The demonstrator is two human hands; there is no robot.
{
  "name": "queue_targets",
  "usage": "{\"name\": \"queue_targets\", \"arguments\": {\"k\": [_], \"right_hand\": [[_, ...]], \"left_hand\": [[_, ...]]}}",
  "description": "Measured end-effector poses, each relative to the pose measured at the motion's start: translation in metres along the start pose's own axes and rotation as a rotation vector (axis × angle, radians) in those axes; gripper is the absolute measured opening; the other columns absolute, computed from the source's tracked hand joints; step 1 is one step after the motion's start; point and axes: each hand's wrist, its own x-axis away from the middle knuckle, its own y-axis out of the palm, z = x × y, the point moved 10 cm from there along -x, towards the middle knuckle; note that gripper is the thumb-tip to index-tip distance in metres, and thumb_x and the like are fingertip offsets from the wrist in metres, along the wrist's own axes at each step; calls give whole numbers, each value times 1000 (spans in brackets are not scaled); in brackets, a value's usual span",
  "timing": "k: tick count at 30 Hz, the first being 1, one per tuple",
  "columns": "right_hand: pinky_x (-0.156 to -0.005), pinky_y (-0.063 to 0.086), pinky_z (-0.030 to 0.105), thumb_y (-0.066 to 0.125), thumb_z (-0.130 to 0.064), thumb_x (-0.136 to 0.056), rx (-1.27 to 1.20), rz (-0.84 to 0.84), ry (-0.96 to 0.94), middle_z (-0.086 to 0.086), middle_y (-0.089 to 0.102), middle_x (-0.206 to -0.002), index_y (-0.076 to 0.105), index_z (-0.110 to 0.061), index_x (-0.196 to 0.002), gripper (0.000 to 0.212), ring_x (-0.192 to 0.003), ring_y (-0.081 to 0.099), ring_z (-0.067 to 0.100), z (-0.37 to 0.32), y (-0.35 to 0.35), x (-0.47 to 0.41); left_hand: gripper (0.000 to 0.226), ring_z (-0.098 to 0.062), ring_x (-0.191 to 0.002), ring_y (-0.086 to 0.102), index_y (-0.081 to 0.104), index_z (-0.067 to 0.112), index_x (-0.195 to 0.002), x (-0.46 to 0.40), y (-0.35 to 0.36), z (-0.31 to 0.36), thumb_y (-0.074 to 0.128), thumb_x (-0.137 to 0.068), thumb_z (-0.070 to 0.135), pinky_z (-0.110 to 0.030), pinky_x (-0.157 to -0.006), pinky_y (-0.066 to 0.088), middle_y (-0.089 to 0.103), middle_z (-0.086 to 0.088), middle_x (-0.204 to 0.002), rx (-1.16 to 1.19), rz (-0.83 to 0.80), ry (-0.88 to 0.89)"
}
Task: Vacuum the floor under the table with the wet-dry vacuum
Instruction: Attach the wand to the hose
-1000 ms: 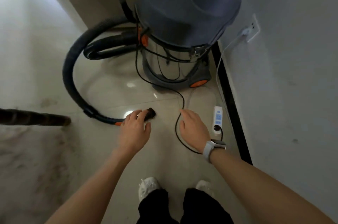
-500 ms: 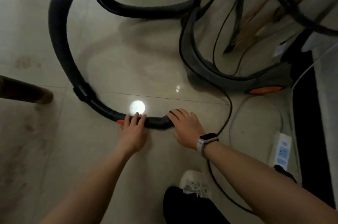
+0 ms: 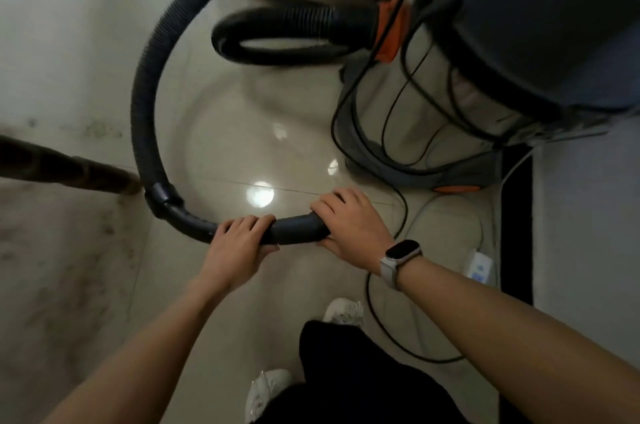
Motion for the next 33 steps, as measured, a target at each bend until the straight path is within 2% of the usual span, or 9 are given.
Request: {"name": "queue_targets", "arguments": {"k": [3, 10, 14, 17, 21, 25, 28, 30, 33], "right_hand": [[-102, 37, 55, 84, -32, -61, 7, 178, 31, 6, 63, -108, 61, -15, -110, 57, -111, 57, 34, -19, -100, 17], [-108, 24, 58, 73, -34, -74, 40, 338, -11, 8, 53, -135, 51, -13, -129, 63, -135, 36, 33, -46, -296, 44], [-113, 19, 57, 43, -37, -89, -40, 418, 58, 6, 32, -153, 27, -16, -145, 62, -142, 16, 26, -38, -379, 48], [-118, 9, 45, 43, -27, -94, -214, 485, 106, 0, 7, -157, 12, -15, -150, 65, -145, 2, 15, -34, -426, 47], [-118, 20, 33, 47, -19, -98, -693, 320, 254, 2, 19, -157, 8, -16, -152, 67, -134, 24, 5, -32, -423, 40], [-115, 21, 27, 54, -28, -95, -898, -7, 251, 0, 29, -154, 17, -17, -151, 68, -142, 24, 11, -69, -376, 33], [-111, 32, 34, 64, -39, -87, -1025, -217, 272, -1, 49, -139, 33, -22, -144, 67, -131, 43, 14, -105, -344, 26], [-101, 44, 40, 66, -41, -84, -1020, -236, 275, 2, 61, -116, 50, -19, -122, 46, -110, 56, 16, -126, -341, 16], [-89, 48, 38, 62, -41, -87, -1007, -115, 316, -1, 60, -99, 48, -22, -107, 30, -98, 59, 19, -140, -366, -2]], "left_hand": [[52, -26, -111, 53, 43, 13, -137, 32, -81, 32, 56, -92, 35, -39, -99, 35, 57, -8, -122, 69, 80, -7], [50, -36, -100, 57, 48, 8, -131, 86, -263, 107, 62, -89, 30, -40, -85, 39, 61, -13, -113, 93, 209, -18], [44, -28, -98, 58, 48, 13, -130, 94, -343, 147, 59, -90, 29, -37, -80, 43, 61, -6, -110, 242, 269, -25], [28, -20, -81, 55, 53, 14, -116, 90, -389, 164, 58, -92, 26, -32, -70, 40, 57, 1, -89, 478, 374, -87], [7, -17, -66, 55, 51, 26, -89, 93, -422, 147, 50, -96, 25, -32, -63, 46, 58, -1, -74, 1028, 500, -275], [11, -20, -70, 58, 52, 18, -94, 101, -428, 128, 47, -98, 27, -36, -72, 50, 58, -6, -79, 1474, 509, -366], [16, -18, -65, 59, 50, 14, -101, 101, -444, 116, 45, -98, 30, -34, -69, 51, 56, -6, -79, 1688, 512, -380], [20, -16, -63, 59, 49, 13, -103, 98, -467, 110, 43, -99, 32, -33, -67, 52, 56, -6, -80, 1780, 518, -369], [26, -18, -77, 60, 49, 13, -111, 93, -503, 103, 39, -100, 34, -35, -78, 53, 57, -7, -90, 1809, 497, -304]]}}
